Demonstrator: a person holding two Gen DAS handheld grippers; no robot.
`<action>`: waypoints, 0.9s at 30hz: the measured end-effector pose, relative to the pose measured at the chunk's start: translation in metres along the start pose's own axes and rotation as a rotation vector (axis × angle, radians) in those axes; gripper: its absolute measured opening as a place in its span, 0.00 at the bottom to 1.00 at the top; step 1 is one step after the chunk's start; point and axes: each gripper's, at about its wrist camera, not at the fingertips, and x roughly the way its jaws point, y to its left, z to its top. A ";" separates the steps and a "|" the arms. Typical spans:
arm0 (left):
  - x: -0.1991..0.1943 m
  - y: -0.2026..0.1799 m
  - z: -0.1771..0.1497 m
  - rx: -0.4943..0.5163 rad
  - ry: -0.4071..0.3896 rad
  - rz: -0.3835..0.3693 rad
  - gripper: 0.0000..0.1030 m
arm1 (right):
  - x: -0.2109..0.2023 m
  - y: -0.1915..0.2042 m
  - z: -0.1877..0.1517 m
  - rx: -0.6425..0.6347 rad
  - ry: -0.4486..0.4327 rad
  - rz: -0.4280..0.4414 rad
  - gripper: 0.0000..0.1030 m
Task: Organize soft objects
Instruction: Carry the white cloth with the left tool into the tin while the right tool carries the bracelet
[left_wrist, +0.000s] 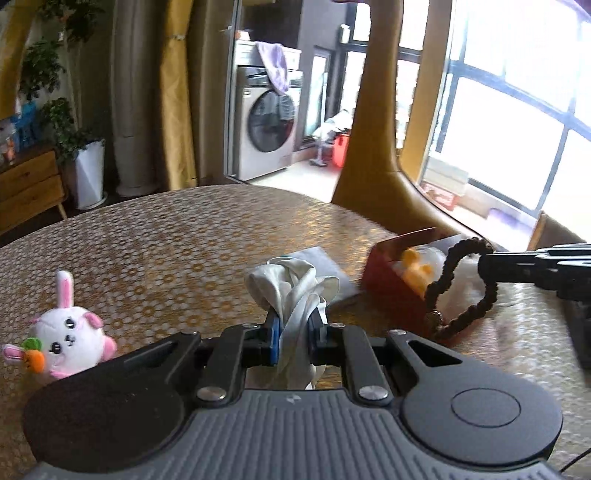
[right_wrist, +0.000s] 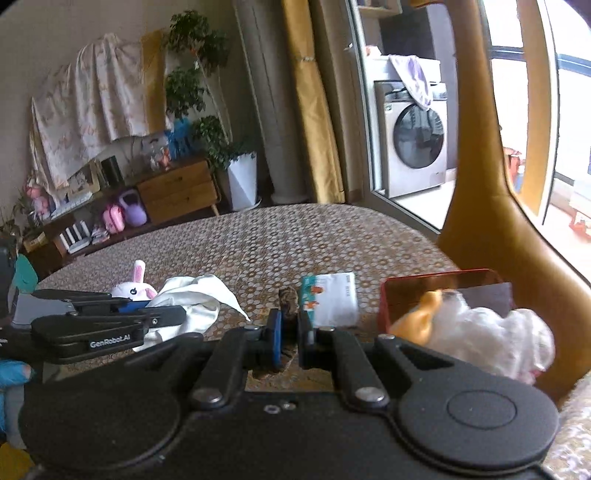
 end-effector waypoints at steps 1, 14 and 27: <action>-0.004 -0.005 0.001 0.001 -0.002 -0.013 0.14 | -0.006 -0.004 0.000 0.005 -0.009 -0.008 0.07; 0.003 -0.081 0.026 0.074 -0.007 -0.131 0.14 | -0.053 -0.055 -0.002 0.061 -0.096 -0.113 0.07; 0.062 -0.144 0.051 0.147 0.034 -0.157 0.14 | -0.043 -0.112 -0.011 0.143 -0.117 -0.196 0.07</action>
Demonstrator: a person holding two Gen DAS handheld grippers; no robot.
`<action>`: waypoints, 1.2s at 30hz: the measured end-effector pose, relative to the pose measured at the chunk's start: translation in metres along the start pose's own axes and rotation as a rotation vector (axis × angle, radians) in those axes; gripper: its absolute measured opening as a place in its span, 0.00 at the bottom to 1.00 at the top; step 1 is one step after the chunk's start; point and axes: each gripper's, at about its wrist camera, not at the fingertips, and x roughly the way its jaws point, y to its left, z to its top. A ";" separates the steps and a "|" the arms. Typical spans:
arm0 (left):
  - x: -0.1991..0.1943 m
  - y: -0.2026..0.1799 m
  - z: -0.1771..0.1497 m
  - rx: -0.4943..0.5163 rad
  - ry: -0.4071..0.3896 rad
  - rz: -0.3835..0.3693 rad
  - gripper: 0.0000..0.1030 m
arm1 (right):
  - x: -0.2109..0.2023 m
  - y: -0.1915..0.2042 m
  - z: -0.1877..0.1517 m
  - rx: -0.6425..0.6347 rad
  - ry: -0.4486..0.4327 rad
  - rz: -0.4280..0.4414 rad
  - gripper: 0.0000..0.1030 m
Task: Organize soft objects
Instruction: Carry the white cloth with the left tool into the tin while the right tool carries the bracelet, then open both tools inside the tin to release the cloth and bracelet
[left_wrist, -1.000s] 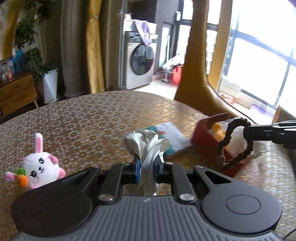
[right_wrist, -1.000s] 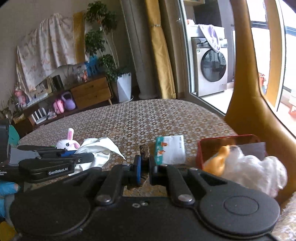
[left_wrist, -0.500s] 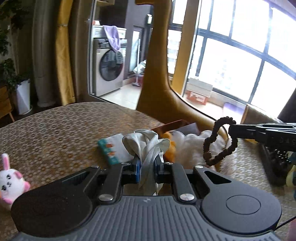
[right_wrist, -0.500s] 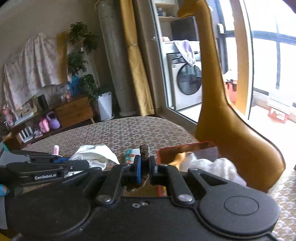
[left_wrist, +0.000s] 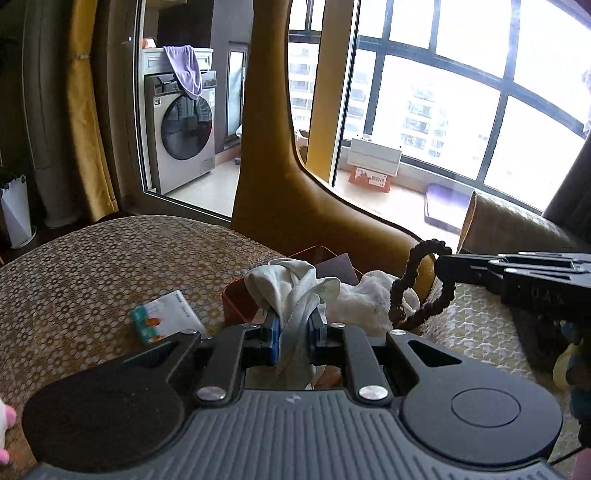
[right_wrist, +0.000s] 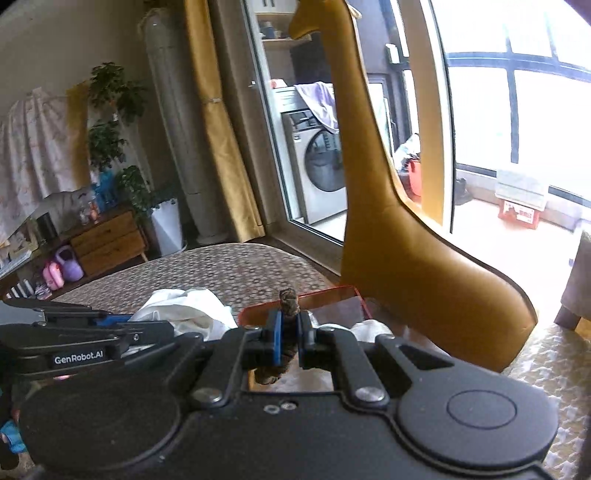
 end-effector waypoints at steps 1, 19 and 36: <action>0.007 -0.001 0.002 -0.001 0.006 -0.001 0.14 | 0.005 -0.003 0.000 0.008 0.004 -0.002 0.07; 0.117 -0.002 0.022 -0.067 0.092 -0.043 0.14 | 0.075 -0.032 -0.010 0.062 0.076 -0.002 0.07; 0.159 -0.003 -0.001 -0.051 0.174 -0.042 0.14 | 0.103 -0.045 -0.051 0.054 0.211 -0.041 0.08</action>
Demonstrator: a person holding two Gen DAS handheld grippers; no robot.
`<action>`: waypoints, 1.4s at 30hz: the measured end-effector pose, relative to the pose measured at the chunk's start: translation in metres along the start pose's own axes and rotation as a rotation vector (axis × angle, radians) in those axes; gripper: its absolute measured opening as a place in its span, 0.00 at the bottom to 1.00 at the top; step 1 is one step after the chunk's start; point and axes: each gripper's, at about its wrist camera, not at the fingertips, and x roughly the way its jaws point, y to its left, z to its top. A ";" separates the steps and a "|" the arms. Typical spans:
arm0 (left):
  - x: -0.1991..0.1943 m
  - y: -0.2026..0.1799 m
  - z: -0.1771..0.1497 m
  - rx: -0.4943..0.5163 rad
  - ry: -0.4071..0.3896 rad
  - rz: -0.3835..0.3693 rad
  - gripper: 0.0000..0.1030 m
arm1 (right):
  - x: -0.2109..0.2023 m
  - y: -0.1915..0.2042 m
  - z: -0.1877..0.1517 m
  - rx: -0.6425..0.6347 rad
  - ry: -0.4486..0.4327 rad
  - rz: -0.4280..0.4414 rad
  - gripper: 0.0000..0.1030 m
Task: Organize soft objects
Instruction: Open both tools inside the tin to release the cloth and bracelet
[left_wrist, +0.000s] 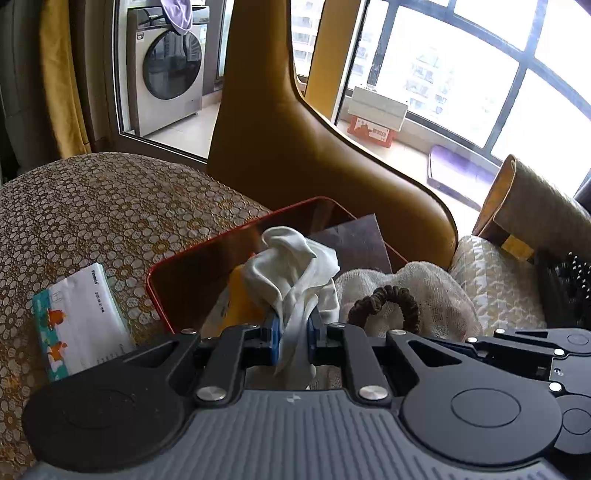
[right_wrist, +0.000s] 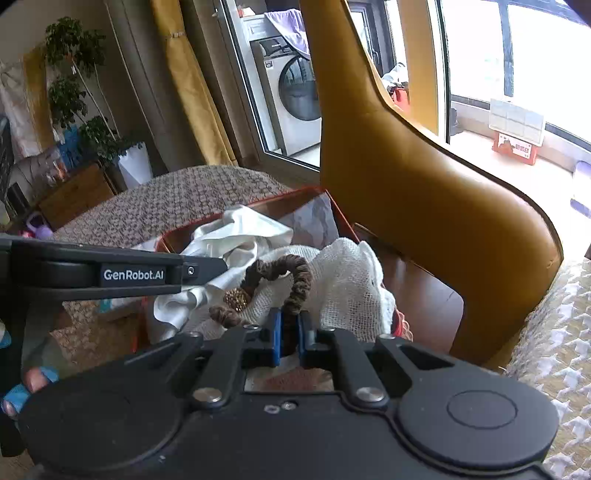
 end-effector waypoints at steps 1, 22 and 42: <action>0.001 -0.001 -0.001 0.005 0.000 0.006 0.14 | 0.000 0.000 -0.001 -0.003 0.003 -0.005 0.08; -0.043 0.000 -0.006 -0.010 -0.038 0.024 0.18 | -0.025 0.018 0.006 -0.027 -0.031 -0.041 0.39; -0.152 -0.002 -0.037 0.050 -0.158 0.012 0.18 | -0.106 0.061 -0.004 -0.060 -0.160 -0.003 0.59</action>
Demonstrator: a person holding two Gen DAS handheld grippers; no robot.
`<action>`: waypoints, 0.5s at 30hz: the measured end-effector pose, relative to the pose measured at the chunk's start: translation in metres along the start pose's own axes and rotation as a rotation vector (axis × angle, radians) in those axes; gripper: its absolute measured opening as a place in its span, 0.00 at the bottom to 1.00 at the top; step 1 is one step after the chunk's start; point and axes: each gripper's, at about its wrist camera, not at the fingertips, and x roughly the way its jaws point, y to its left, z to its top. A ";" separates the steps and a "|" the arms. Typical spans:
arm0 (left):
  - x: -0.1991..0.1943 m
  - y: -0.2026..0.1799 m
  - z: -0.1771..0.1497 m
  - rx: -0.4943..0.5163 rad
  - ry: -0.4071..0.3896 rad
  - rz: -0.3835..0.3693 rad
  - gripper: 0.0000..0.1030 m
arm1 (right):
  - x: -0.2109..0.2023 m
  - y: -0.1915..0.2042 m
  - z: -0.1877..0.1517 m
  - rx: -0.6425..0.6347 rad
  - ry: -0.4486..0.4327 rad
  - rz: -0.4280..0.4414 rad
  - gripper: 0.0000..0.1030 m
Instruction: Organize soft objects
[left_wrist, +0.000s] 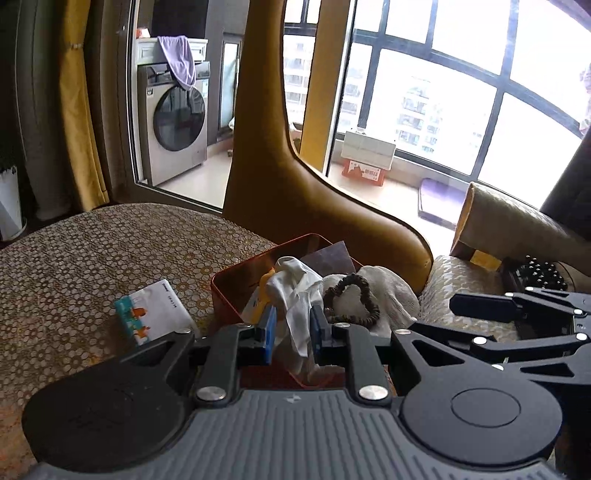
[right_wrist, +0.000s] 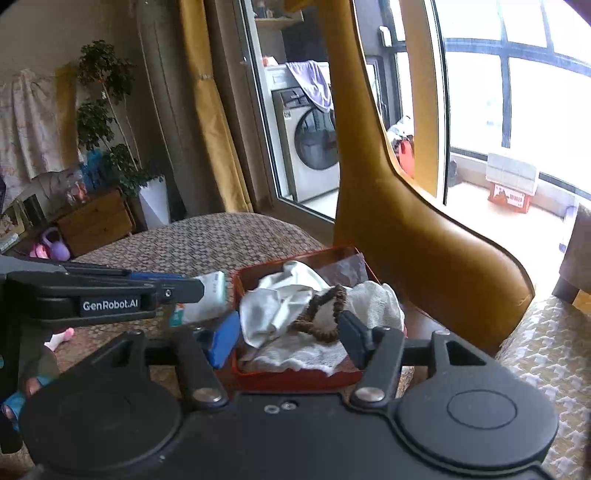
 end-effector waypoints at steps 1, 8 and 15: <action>-0.005 0.000 -0.002 0.000 -0.003 -0.002 0.18 | -0.004 0.003 -0.001 -0.003 -0.008 0.003 0.60; -0.041 0.002 -0.018 0.006 -0.025 -0.009 0.18 | -0.031 0.025 -0.008 -0.039 -0.056 0.028 0.66; -0.072 0.006 -0.039 0.004 -0.050 -0.030 0.55 | -0.058 0.045 -0.021 -0.068 -0.110 0.024 0.74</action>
